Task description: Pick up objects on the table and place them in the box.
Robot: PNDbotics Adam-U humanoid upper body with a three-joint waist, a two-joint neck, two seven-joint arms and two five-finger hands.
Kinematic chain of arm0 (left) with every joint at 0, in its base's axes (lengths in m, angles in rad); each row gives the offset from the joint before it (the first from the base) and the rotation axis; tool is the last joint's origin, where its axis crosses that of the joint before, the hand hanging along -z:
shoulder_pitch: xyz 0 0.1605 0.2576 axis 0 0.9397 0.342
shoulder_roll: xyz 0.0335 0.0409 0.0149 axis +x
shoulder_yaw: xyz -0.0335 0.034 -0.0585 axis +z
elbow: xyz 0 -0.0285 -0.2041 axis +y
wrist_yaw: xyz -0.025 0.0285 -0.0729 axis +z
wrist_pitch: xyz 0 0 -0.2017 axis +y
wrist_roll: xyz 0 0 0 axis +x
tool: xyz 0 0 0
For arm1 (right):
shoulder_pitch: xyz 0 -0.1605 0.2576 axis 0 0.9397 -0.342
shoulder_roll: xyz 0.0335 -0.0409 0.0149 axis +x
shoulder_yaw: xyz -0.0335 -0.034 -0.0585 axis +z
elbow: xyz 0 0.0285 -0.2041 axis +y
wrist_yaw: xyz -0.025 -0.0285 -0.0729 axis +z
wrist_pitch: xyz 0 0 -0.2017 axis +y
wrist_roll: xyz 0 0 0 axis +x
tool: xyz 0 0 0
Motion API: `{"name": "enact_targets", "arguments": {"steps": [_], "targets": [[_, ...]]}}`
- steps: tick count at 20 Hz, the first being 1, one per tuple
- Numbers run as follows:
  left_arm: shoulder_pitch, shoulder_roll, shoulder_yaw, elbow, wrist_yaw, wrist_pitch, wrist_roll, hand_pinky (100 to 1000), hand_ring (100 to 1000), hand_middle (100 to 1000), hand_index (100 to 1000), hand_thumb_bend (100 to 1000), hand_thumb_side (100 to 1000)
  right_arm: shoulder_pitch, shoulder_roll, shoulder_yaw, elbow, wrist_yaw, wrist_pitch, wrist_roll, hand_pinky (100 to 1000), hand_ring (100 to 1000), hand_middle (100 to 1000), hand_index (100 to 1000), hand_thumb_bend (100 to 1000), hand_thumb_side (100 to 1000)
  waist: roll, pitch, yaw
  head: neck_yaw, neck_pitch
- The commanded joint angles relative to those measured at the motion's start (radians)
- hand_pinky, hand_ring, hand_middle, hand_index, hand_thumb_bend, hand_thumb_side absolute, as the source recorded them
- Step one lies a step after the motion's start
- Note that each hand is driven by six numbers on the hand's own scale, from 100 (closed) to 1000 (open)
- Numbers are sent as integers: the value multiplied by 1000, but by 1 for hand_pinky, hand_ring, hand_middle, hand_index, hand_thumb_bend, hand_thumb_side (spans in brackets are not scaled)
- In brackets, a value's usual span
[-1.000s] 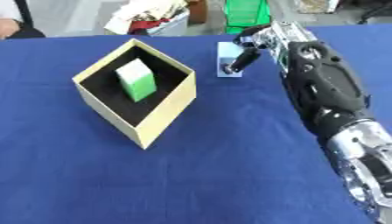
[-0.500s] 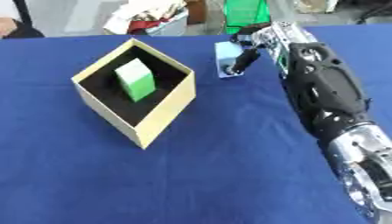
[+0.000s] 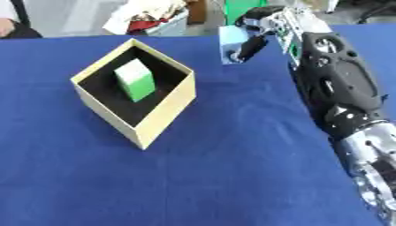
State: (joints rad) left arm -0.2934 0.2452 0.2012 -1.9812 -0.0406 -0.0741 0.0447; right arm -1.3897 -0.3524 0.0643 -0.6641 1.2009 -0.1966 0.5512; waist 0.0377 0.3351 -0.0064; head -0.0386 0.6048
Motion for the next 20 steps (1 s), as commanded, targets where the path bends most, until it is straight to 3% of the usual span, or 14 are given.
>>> {"name": "enact_targets", "arguments": {"steps": [1,8,20], "targets": [[-11,14,1,-19,5,-1,-2,712,629,676,721,142,886,-21,-19,12,-70,-47,-15,10,903,919,730,757,100,539,-3,-33,0,-7,17],[-12,18,1,-19,8,0,1,712,630,677,721,143,884,-24,4,59,-162,-175,-41,45,896,904,713,754,100,569,-9,-48,1,-14,41],[-21,19,-1,-19,12,2,2,711,631,678,721,146,883,-14,48,136,-261,-350,-44,98,878,876,695,755,100,610,-24,-55,17,-31,45]]}}
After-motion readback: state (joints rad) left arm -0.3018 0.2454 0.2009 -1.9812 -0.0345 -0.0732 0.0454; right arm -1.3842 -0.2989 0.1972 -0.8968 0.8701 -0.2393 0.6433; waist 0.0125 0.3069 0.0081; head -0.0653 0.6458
